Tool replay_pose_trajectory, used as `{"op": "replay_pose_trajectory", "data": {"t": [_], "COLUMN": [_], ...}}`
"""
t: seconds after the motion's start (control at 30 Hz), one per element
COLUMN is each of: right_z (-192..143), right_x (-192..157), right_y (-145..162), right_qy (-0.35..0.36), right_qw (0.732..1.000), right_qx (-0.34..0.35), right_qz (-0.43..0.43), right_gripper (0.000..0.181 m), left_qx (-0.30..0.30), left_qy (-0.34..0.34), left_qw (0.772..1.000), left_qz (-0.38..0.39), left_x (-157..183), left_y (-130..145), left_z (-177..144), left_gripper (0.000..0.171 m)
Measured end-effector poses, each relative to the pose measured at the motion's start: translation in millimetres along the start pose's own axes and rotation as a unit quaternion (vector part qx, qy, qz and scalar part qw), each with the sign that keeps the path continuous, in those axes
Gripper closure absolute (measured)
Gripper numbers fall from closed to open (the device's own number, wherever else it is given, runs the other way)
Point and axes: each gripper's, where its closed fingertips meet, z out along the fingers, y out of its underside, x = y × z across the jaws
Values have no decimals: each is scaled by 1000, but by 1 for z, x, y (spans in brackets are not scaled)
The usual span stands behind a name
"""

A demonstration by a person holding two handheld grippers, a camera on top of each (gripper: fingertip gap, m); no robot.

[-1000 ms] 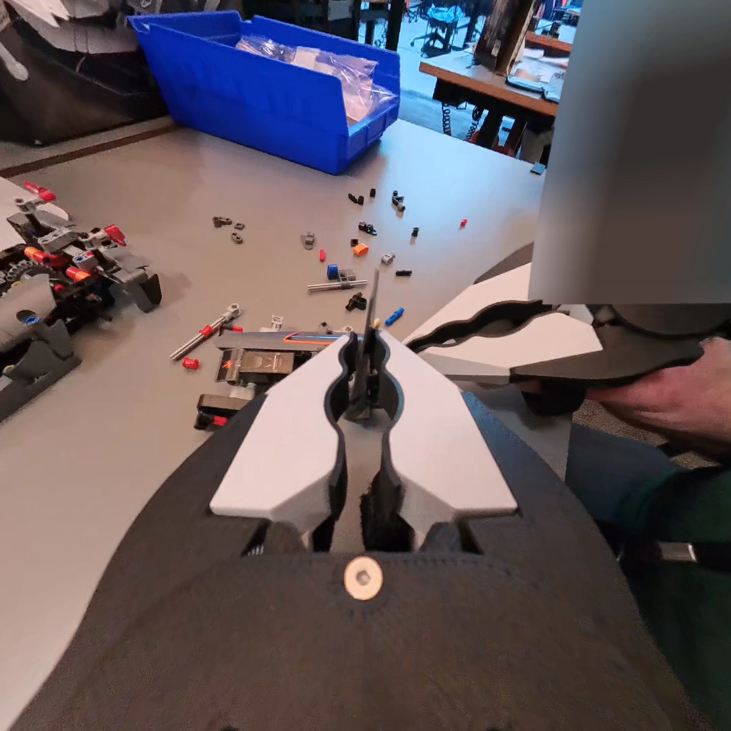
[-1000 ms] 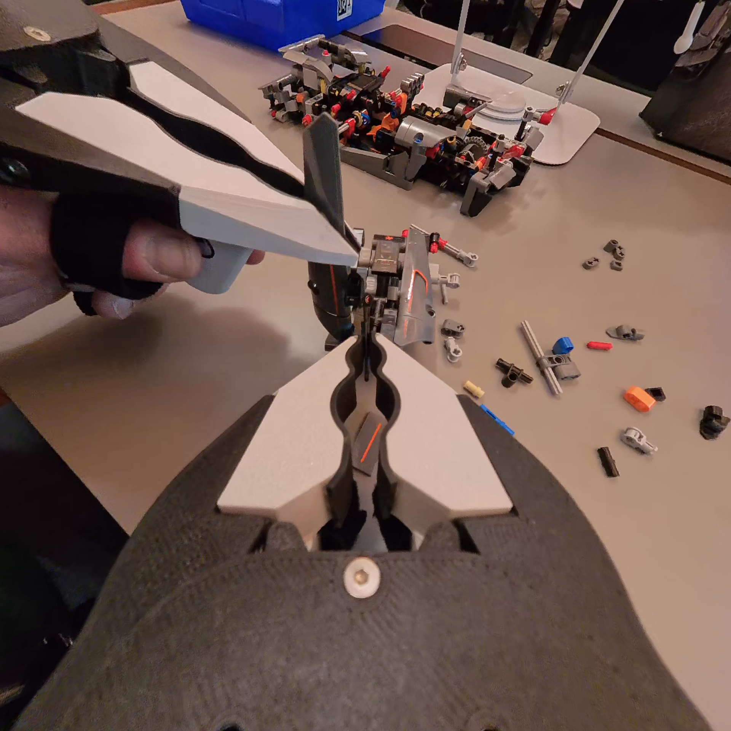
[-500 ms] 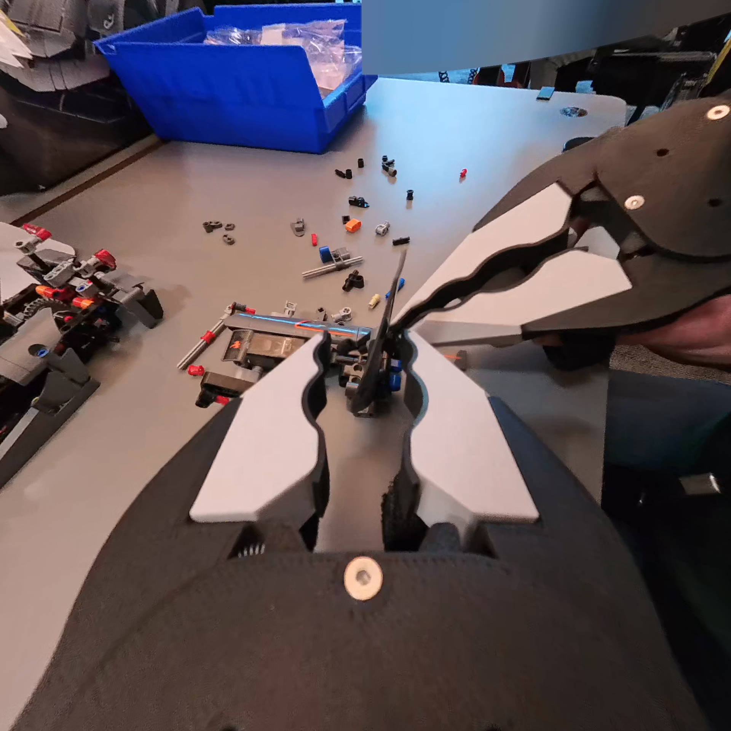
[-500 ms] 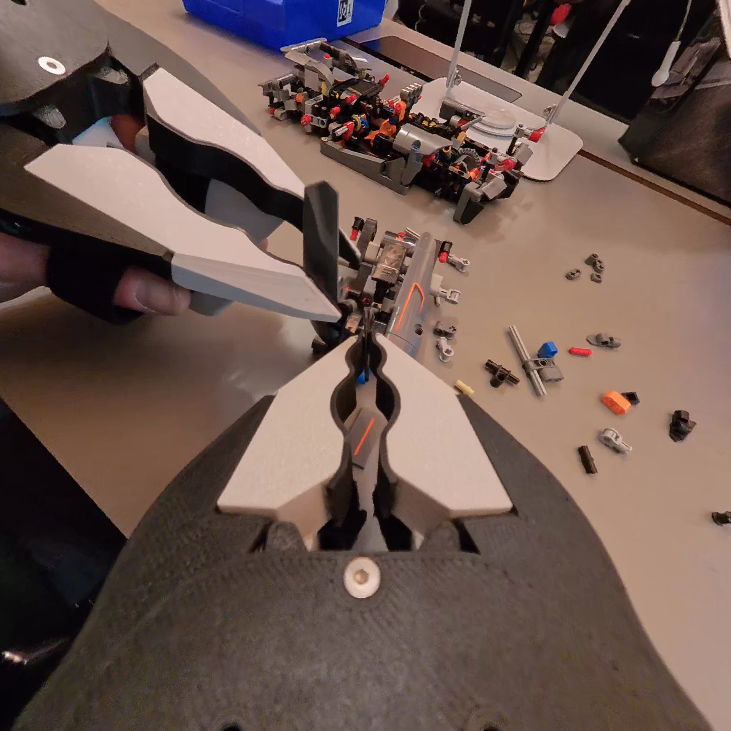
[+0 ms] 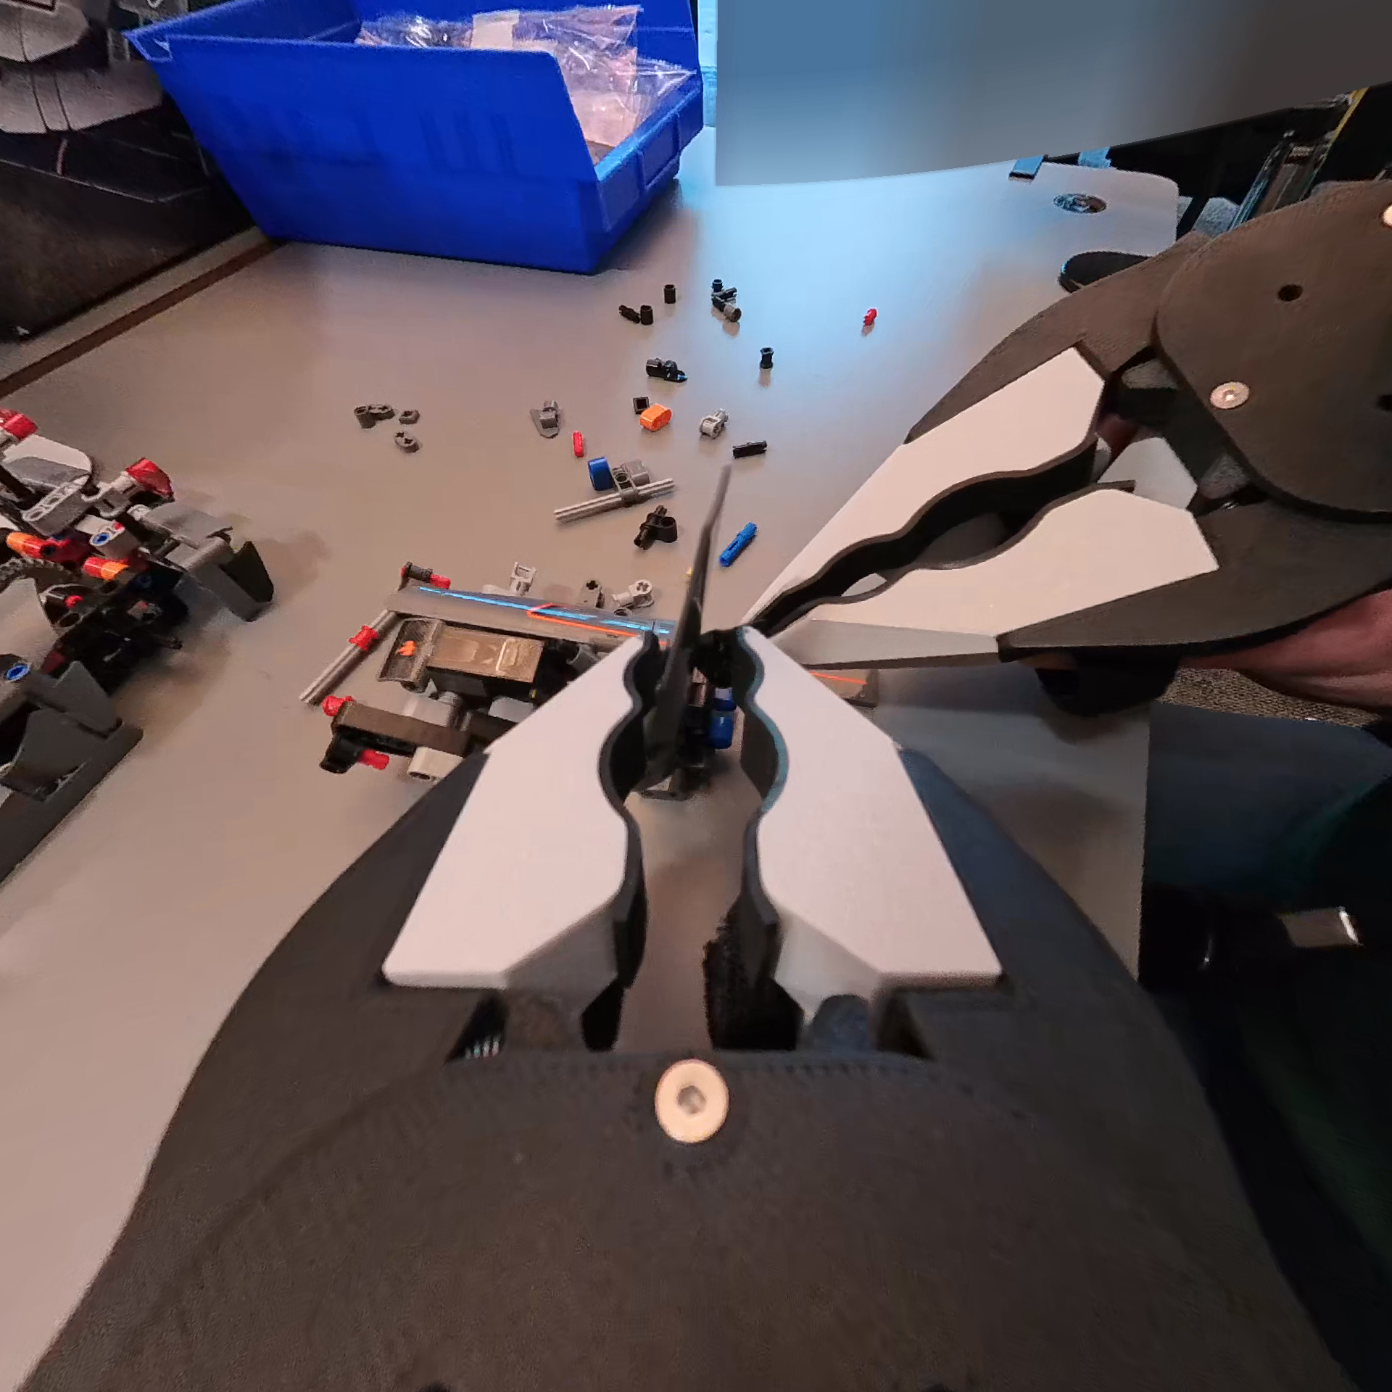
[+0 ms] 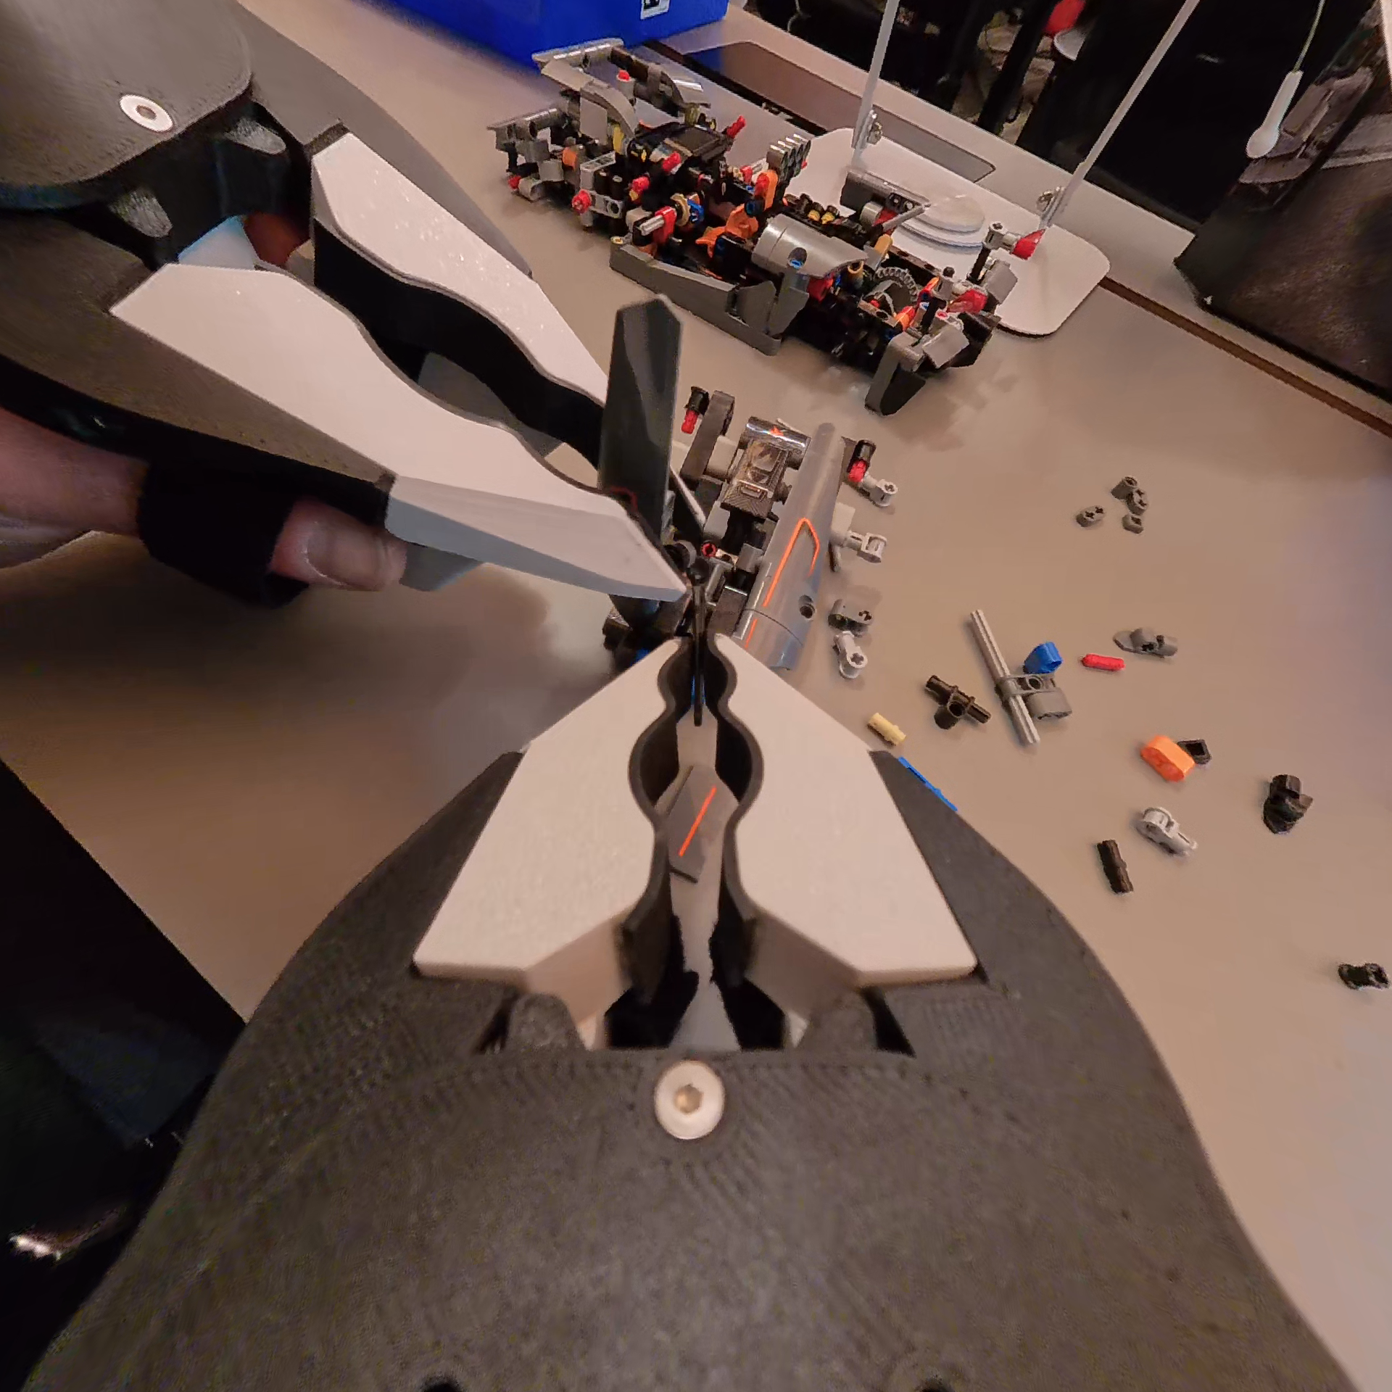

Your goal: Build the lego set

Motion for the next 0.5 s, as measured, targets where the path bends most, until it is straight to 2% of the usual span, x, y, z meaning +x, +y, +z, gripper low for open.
{"op": "replay_pose_trajectory", "data": {"t": [0.5], "right_z": [5], "right_x": [-1], "right_y": [-7], "right_qy": [-6], "right_qw": [1000], "right_qx": [13], "right_qz": [4], "right_gripper": [181], "left_qx": [17], "left_qy": [-18], "left_qw": [999], "left_qz": [-21], "left_x": [-6], "left_y": [-5], "left_z": [-1], "left_gripper": [159]}}
